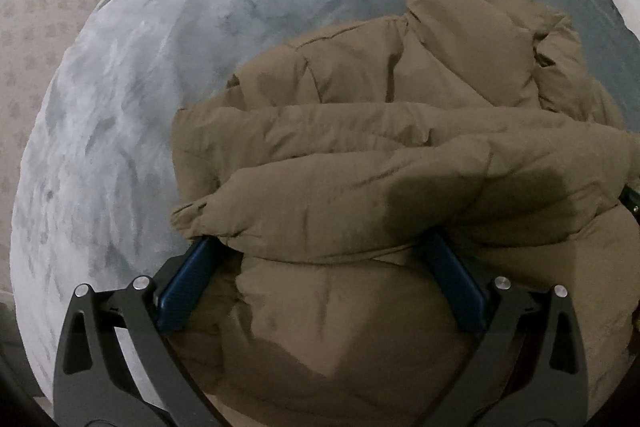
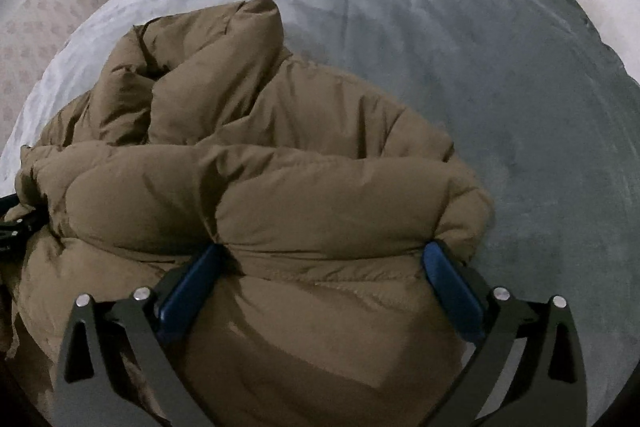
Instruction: Fold large clothes
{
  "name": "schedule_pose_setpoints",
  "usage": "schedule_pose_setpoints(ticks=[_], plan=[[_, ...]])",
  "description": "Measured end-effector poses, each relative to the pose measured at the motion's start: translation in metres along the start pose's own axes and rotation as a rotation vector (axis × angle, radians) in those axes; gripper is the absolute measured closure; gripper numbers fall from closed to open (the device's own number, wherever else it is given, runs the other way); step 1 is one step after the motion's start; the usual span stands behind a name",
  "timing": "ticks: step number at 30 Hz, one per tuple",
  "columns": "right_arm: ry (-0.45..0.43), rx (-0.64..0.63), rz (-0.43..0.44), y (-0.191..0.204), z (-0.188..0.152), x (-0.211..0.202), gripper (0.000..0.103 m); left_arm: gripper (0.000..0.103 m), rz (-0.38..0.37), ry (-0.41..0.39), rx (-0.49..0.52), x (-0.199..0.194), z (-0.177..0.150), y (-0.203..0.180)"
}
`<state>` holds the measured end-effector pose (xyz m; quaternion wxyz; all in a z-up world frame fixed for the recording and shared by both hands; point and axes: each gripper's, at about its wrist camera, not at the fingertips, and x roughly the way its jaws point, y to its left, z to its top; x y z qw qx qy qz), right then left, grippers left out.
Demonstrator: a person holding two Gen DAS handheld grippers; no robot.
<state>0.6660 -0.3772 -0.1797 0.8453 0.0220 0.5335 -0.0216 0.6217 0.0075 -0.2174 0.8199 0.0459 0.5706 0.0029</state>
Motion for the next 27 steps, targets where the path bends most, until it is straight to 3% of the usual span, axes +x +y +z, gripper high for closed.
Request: schedule_pose_setpoints(ticks=[6, 9, 13, 18, 23, 27], plan=[[-0.160, 0.063, 0.115, -0.015, -0.026, -0.064, 0.002, 0.003, -0.065, -0.110, -0.055, -0.049, -0.027, 0.020], [-0.200, 0.081, 0.119, -0.018, -0.054, -0.089, 0.002, 0.003, -0.094, -0.149, -0.087, -0.068, -0.053, 0.028], [-0.172, 0.057, 0.097, -0.008, -0.085, -0.096, 0.002, 0.003, -0.087, -0.137, -0.081, -0.066, -0.076, 0.031], [-0.055, 0.056, 0.072, 0.000, -0.088, -0.058, 0.002, 0.003, -0.077, -0.085, -0.071, -0.050, -0.084, 0.025], [-0.018, 0.065, 0.074, -0.002, -0.088, -0.044, 0.001, 0.003, -0.116, -0.050, -0.091, -0.031, -0.077, 0.021], [-0.051, 0.066, 0.087, -0.003, -0.088, -0.061, 0.001, 0.003, -0.103, -0.076, -0.109, -0.051, -0.084, 0.022]])
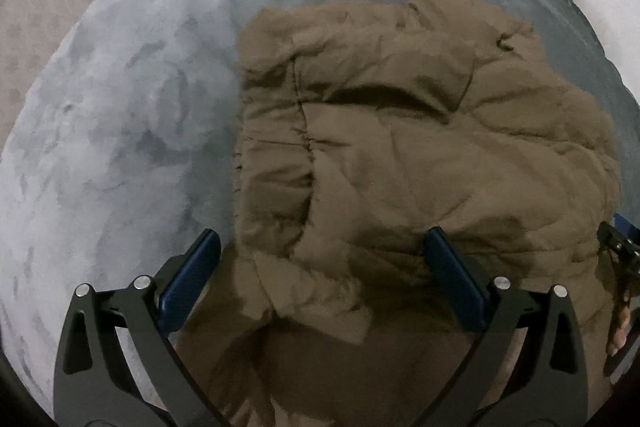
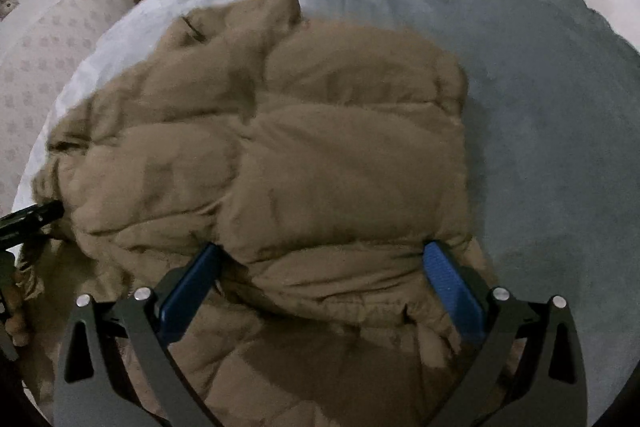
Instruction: Fold large clothes
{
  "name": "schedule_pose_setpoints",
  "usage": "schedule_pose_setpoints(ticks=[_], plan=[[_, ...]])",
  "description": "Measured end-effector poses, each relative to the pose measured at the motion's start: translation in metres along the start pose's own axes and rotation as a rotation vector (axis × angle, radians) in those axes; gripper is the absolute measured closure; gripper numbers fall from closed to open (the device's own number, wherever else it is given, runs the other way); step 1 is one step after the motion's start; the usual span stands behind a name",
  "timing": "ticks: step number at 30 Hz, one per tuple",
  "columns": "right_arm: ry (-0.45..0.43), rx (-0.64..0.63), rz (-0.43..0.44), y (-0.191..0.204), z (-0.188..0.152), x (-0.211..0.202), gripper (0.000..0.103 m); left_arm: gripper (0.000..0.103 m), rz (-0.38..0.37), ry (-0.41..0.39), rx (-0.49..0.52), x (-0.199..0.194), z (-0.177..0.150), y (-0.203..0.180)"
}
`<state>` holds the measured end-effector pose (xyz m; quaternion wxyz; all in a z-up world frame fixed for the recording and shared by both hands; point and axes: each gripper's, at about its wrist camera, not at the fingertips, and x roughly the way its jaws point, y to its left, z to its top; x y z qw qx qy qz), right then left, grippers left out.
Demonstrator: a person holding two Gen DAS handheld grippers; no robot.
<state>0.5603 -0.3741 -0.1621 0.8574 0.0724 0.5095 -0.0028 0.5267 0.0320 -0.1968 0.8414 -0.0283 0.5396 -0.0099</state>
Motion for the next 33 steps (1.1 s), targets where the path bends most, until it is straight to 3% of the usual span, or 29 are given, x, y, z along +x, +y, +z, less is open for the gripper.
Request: schedule_pose_setpoints(ticks=[5, 8, 16, 25, 33], plan=[[-0.174, -0.014, 0.050, 0.009, -0.023, -0.063, 0.001, 0.003, 0.012, -0.112, -0.017, -0.055, -0.031, 0.002], [-0.199, 0.002, 0.088, 0.013, -0.046, -0.084, 0.001, 0.003, -0.001, -0.150, -0.042, -0.076, -0.058, 0.006], [-0.262, 0.019, 0.065, 0.014, -0.112, -0.125, 0.001, 0.003, -0.048, -0.203, -0.043, -0.126, -0.127, 0.027], [-0.237, 0.090, 0.008, -0.018, -0.169, -0.131, 0.001, 0.003, -0.030, -0.180, -0.045, -0.111, -0.167, 0.026], [-0.271, 0.087, -0.024, -0.013, -0.183, -0.138, 0.001, 0.003, 0.012, -0.207, -0.023, -0.123, -0.186, 0.024]])
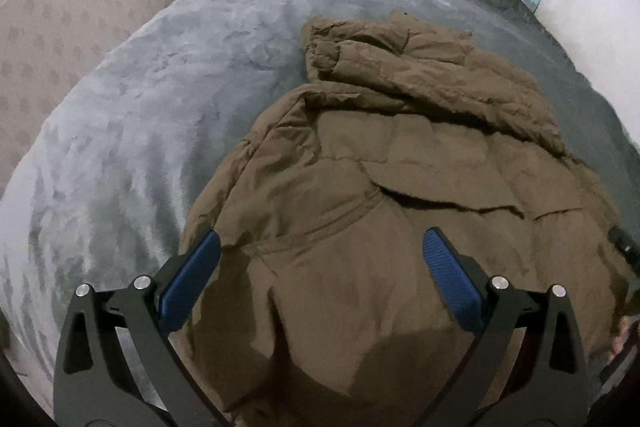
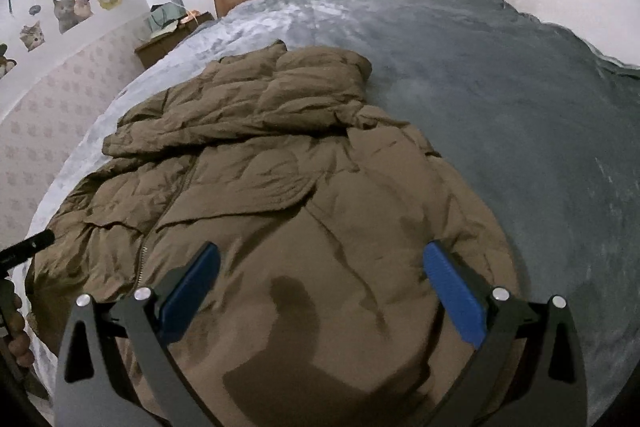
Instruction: Fold large clothes
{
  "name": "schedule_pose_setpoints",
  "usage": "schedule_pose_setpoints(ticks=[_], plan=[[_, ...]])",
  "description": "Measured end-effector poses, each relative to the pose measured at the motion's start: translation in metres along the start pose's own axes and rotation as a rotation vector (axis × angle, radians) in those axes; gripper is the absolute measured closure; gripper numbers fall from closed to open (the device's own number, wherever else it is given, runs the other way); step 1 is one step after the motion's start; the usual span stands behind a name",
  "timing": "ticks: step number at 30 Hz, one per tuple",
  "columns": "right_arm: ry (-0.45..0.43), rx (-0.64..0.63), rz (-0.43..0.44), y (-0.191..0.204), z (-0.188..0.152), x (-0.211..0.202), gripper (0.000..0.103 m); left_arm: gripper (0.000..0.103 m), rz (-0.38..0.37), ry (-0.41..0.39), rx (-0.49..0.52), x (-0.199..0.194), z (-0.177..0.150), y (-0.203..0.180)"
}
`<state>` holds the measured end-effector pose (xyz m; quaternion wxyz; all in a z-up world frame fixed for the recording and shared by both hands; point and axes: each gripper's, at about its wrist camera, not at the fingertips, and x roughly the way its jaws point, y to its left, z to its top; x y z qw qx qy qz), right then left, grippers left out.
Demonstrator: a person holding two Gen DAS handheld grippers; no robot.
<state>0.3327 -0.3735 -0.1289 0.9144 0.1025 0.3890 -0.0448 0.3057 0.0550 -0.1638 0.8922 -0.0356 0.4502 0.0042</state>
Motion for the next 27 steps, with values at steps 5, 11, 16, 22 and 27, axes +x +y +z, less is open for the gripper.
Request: schedule_pose_setpoints(ticks=[5, 11, 16, 22, 27], plan=[[-0.023, -0.038, -0.017, 0.008, -0.001, -0.008, 0.001, 0.003, 0.009, 0.001, 0.001, -0.005, -0.009, 0.001], [-0.040, -0.027, -0.015, 0.005, -0.003, -0.014, 0.001, 0.003, 0.016, -0.029, -0.003, -0.018, -0.012, 0.004], [-0.054, -0.029, -0.035, 0.002, -0.008, -0.019, 0.001, 0.003, 0.034, -0.041, 0.001, -0.020, -0.015, 0.003], [-0.121, -0.038, -0.080, -0.001, -0.023, -0.031, 0.001, 0.003, 0.052, -0.056, 0.007, -0.022, -0.028, 0.006], [-0.135, -0.066, -0.115, -0.007, -0.045, -0.035, 0.001, 0.003, 0.056, -0.062, 0.010, -0.021, -0.039, 0.009]])
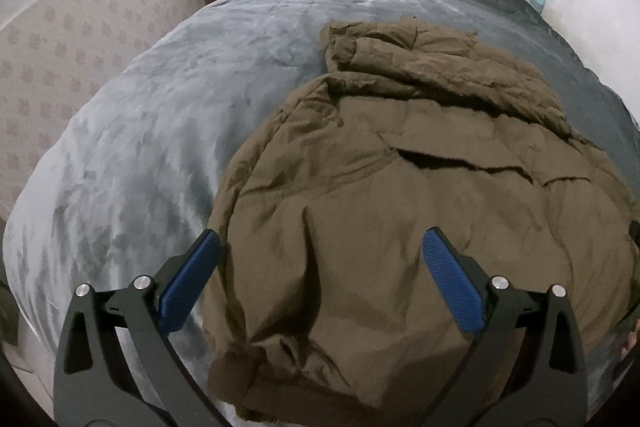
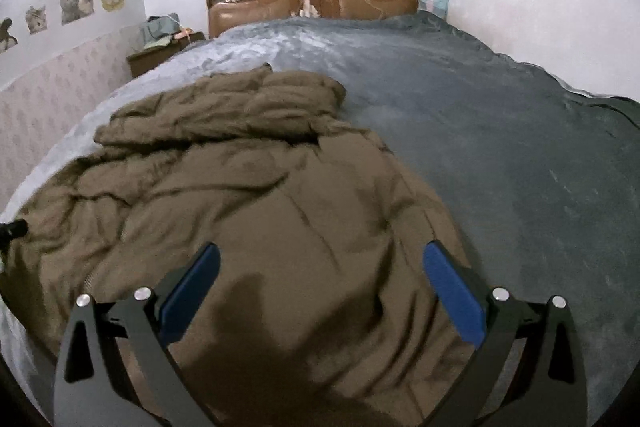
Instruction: Fold large clothes
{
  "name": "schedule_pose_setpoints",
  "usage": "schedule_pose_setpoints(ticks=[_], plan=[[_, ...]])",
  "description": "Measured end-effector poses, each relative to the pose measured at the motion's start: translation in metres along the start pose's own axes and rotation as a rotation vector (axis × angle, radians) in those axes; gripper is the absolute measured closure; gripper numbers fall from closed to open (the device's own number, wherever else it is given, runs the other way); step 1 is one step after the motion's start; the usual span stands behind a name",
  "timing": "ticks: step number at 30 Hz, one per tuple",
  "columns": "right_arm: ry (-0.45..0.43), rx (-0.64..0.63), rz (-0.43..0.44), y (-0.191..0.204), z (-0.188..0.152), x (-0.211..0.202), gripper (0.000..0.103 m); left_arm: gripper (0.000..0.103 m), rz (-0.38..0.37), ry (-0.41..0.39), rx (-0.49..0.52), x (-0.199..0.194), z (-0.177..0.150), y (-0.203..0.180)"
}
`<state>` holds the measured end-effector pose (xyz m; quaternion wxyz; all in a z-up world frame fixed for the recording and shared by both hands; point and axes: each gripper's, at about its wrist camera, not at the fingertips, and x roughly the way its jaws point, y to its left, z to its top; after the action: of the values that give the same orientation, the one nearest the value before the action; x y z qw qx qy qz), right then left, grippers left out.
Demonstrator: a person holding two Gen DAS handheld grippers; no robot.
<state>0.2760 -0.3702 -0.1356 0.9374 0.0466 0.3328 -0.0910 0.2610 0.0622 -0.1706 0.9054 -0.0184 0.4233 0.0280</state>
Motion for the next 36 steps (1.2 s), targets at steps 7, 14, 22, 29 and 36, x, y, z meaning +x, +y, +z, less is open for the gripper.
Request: schedule_pose_setpoints(ticks=[7, 14, 22, 29, 36], plan=[[-0.065, 0.050, -0.039, -0.017, -0.019, -0.018, 0.002, 0.003, -0.003, -0.035, -0.004, -0.006, -0.018, 0.014], [-0.096, 0.087, -0.063, -0.034, -0.026, -0.030, 0.001, 0.003, -0.030, -0.046, -0.079, -0.010, -0.030, 0.043], [-0.090, 0.103, -0.071, -0.045, -0.031, -0.037, 0.001, 0.003, -0.063, -0.007, -0.046, -0.005, -0.041, 0.054], [-0.051, 0.127, -0.069, -0.050, -0.038, -0.029, 0.002, 0.008, -0.123, 0.058, -0.071, 0.018, -0.058, 0.049], [-0.037, 0.147, -0.048, -0.059, -0.051, -0.023, 0.002, 0.021, -0.176, 0.039, -0.077, 0.020, -0.063, 0.047]])
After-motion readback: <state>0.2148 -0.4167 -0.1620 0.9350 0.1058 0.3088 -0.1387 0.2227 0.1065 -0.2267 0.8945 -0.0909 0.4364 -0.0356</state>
